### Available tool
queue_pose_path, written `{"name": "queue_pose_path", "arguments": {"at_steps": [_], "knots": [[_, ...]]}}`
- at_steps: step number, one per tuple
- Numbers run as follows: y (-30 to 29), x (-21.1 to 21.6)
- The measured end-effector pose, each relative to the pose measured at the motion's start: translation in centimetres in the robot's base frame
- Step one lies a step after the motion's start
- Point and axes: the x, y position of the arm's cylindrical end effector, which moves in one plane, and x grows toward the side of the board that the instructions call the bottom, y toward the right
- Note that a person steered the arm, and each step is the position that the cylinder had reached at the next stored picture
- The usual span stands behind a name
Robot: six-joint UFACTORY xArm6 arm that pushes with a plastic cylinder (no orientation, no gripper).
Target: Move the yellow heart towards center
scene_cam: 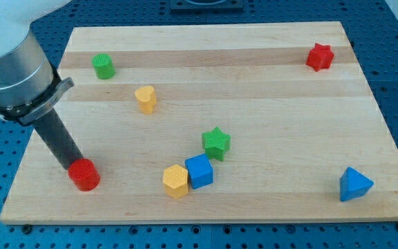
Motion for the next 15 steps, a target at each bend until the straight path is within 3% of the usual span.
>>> {"name": "queue_pose_path", "arguments": {"at_steps": [15], "knots": [[-3.7,0.8]]}}
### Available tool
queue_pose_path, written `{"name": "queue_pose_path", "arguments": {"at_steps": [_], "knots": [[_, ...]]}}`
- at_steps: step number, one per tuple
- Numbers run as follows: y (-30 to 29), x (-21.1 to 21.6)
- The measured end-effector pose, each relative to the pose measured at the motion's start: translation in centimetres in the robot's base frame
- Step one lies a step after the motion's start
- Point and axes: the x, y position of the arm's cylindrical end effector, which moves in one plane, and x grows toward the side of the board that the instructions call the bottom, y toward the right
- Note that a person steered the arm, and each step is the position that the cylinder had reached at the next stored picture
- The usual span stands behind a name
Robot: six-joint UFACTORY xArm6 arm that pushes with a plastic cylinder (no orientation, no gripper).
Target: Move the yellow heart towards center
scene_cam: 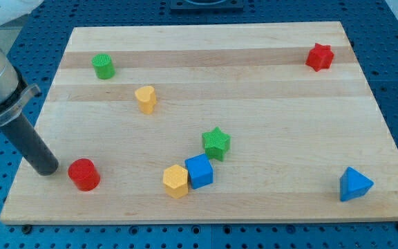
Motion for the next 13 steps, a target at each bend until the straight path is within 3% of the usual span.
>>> {"name": "queue_pose_path", "arguments": {"at_steps": [1,2,3,7,9,12,13], "knots": [[-0.4,-4.2],[0.1,-5.0],[4.8,-5.8],[5.6,-9.1],[6.1,-14.5],[14.4,-16.2],[20.2,-16.2]]}}
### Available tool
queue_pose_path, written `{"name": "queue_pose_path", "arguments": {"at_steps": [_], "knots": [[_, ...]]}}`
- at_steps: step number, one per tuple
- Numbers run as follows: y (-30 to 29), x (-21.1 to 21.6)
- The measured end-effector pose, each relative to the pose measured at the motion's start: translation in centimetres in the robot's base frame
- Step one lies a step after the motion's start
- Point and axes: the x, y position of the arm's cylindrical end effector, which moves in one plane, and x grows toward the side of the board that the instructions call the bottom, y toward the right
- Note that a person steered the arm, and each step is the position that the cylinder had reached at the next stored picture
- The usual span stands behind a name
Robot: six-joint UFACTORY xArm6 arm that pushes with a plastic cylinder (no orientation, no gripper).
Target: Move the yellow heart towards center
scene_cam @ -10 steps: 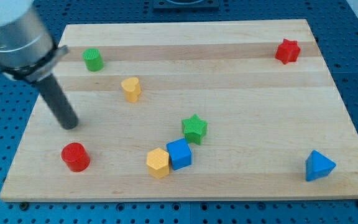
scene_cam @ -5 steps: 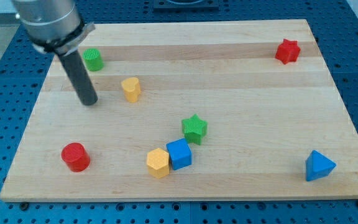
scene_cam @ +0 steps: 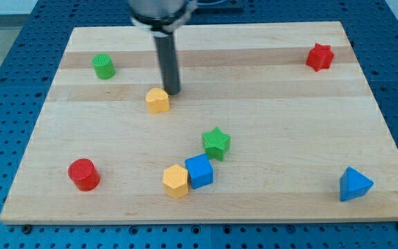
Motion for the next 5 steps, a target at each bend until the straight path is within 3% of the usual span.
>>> {"name": "queue_pose_path", "arguments": {"at_steps": [1,3,4,5], "knots": [[1.3,0.0],[-12.1,0.0],[-13.4,6.0],[-13.4,6.9]]}}
